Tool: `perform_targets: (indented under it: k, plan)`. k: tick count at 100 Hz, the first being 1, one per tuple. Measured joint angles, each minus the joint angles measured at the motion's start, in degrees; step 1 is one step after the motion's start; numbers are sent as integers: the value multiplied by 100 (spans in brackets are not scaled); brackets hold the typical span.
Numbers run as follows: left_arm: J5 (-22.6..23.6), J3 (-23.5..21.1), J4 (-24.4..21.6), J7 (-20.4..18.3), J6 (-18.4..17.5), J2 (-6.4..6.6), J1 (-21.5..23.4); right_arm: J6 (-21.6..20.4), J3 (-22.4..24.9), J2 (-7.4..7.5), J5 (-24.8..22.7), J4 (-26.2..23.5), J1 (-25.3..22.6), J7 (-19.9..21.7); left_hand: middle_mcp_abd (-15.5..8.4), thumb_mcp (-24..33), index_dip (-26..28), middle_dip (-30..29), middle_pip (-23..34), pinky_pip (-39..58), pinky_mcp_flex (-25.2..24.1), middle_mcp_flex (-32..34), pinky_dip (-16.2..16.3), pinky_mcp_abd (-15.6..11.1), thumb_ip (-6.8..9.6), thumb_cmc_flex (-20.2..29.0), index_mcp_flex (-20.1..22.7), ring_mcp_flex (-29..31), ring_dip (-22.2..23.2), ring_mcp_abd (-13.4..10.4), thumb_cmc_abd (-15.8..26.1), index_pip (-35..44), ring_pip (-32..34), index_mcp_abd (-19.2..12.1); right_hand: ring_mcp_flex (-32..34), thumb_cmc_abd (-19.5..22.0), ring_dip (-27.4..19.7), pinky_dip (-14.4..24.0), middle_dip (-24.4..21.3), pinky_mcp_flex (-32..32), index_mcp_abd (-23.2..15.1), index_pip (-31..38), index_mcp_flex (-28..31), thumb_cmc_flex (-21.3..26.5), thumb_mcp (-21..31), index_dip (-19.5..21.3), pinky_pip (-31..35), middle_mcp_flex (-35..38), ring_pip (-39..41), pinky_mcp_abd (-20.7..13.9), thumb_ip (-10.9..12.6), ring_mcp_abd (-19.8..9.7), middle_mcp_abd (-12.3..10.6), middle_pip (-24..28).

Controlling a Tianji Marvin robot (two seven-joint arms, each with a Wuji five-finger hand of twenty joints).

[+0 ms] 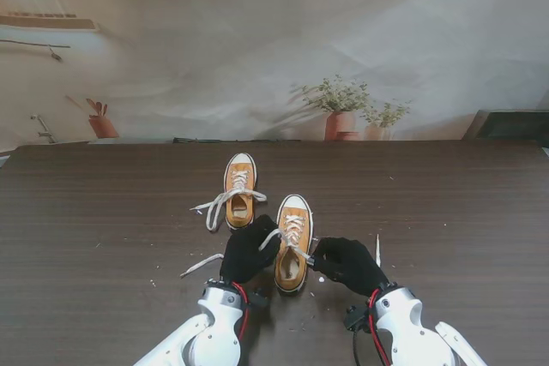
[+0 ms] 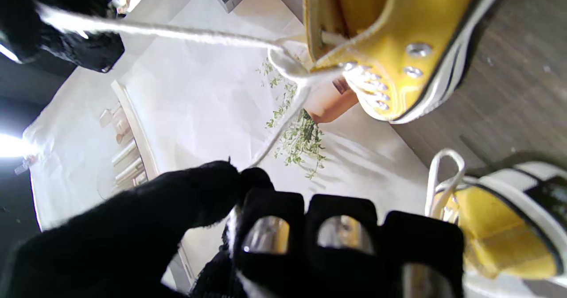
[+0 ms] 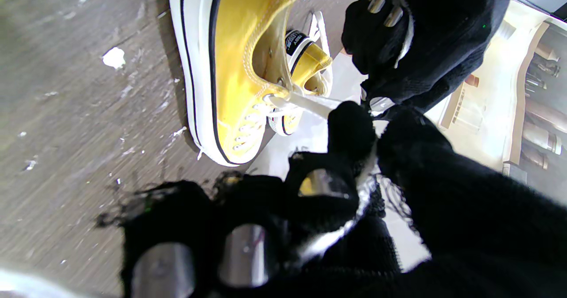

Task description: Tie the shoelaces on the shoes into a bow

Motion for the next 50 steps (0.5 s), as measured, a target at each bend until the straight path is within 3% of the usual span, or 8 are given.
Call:
perform_targets:
  k: [3,4,16,22,29,50]
  plan:
    - [130,-49,-46,-10,42,25,32,0,0,0,0,0,0,-1,-5,-263,-255,2,0,0,3,0,166,-5,-263,203,2,1,8,0,-87,-219,37,-3,1,-59,48,40,0,0,0,-3,3,0,0,0,0,0,1,0,0,1,-1,0]
    - [176,-68,-63,-15,55,35,43,-1,0,0,0,0,0,-1,-8,-306,-379,4,0,0,8,0,208,-127,-369,269,3,2,14,0,-113,-310,63,-6,1,-65,54,53,-1,0,0,-4,5,0,0,0,0,1,2,0,0,1,-1,0]
    - [360,-267,-203,-83,142,153,138,-23,-11,-1,-34,7,6,-78,-38,-1977,-2021,156,1,12,16,1,378,-142,-1883,1383,7,2,74,-3,-108,-1585,82,-16,3,-424,190,299,-1,5,0,-79,71,-2,149,-358,1,50,2,0,0,4,-4,72]
    - [434,-351,-225,-108,167,208,152,-24,-18,-3,-199,22,16,-146,-39,-2450,-2525,188,1,13,45,1,379,-142,-2325,1740,15,4,75,-3,-10,-1957,87,-20,3,-664,255,397,-1,10,-16,-83,71,1,353,-518,5,50,2,0,0,4,-6,114]
    - [449,-439,-228,-158,206,253,151,-20,-17,-6,-293,47,35,-177,-4,-2570,-2811,204,1,13,47,1,379,-142,-2498,1963,21,4,89,31,90,-2137,89,-22,4,-868,333,485,3,15,-18,-116,86,4,435,-655,5,51,34,0,0,4,-4,166]
    - [525,-513,-213,-528,386,387,55,147,54,-76,-511,201,172,-596,89,-2758,-3161,208,1,16,50,3,383,-142,-2558,2212,29,4,136,114,101,-2299,111,-27,4,-1057,486,807,9,45,-89,-311,96,297,724,-881,5,52,50,0,0,10,42,310]
